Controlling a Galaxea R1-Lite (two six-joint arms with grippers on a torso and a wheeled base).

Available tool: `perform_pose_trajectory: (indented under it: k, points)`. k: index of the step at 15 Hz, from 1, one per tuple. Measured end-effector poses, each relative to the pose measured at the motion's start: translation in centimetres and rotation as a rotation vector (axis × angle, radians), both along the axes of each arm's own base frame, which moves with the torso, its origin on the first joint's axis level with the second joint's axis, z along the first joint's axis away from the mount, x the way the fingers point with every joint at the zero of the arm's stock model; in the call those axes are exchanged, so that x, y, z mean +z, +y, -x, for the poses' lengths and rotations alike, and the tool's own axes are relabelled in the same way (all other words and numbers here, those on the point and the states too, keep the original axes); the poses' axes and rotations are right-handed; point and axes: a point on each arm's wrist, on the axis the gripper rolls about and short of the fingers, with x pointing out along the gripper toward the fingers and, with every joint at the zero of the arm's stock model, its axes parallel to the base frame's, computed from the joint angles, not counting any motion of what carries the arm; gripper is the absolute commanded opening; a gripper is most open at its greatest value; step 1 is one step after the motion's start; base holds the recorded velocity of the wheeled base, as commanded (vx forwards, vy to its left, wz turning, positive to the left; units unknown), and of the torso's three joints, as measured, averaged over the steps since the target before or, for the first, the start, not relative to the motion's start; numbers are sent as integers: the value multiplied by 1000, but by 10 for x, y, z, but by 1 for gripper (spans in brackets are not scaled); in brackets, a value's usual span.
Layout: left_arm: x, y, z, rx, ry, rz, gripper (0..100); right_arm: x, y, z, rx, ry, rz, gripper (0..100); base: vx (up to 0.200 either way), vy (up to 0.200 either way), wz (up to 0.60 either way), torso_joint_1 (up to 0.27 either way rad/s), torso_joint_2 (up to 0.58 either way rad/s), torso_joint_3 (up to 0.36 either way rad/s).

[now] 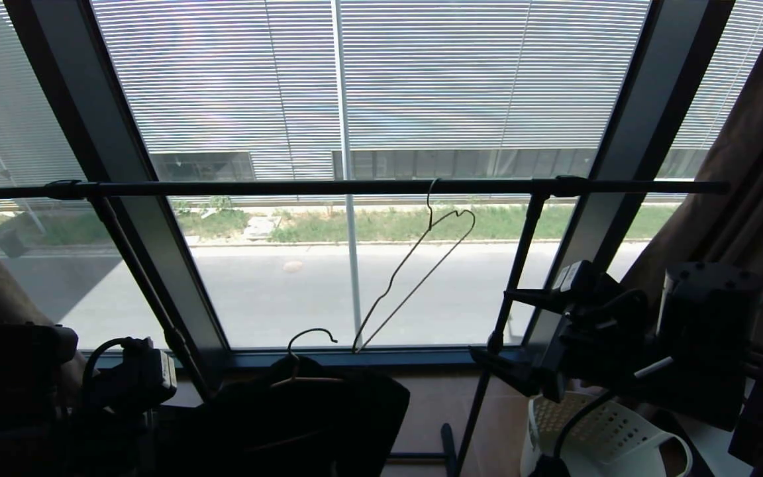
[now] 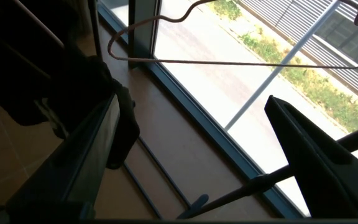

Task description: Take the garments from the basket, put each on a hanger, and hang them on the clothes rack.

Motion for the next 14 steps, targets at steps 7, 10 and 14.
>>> perform_pose_trajectory:
  k: [7, 10, 14]
  points:
    - [-3, 2, -6, 72, 0, -81, 0, 0, 0, 0, 0, 2, 1, 100, 0, 0, 0, 0, 0, 0]
    - [-4, 3, -11, 120, -24, -121, 0, -1, 0, 0, 0, 2, 1, 100, 0, 0, 0, 0, 0, 0]
    - [-1, 4, -21, 193, -48, -85, 0, 0, 0, 0, 0, 0, 0, 100, 0, 0, 0, 0, 0, 0]
